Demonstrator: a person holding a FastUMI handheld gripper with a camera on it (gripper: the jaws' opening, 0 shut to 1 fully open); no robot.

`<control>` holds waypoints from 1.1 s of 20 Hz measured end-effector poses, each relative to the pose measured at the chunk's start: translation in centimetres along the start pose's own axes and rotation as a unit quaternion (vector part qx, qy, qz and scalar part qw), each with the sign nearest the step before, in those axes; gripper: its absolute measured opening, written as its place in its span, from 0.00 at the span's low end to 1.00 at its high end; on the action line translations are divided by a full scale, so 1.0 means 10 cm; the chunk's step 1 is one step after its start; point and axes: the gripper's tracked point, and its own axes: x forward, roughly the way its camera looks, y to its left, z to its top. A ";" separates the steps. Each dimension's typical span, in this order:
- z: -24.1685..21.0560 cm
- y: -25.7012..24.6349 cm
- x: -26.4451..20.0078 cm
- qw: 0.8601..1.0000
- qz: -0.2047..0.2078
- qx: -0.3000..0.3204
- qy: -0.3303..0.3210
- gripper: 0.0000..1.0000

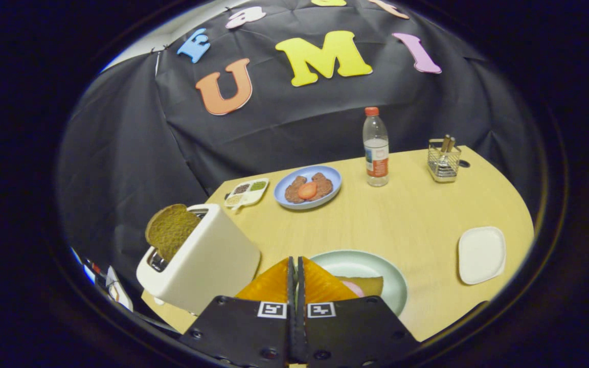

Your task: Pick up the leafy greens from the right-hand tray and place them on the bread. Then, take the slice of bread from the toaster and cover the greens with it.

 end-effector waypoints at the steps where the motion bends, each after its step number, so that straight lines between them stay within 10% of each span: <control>1: 0.02 -0.07 0.02 1.000 -0.005 -0.004 -0.002 0.00; 17: -0.18 -0.72 0.51 0.994 -0.022 -0.106 0.021 0.00; 19: -0.18 -0.79 0.52 0.993 -0.031 -0.114 0.019 0.09; 22: -0.12 -0.82 0.46 0.993 -0.033 -0.113 0.007 0.46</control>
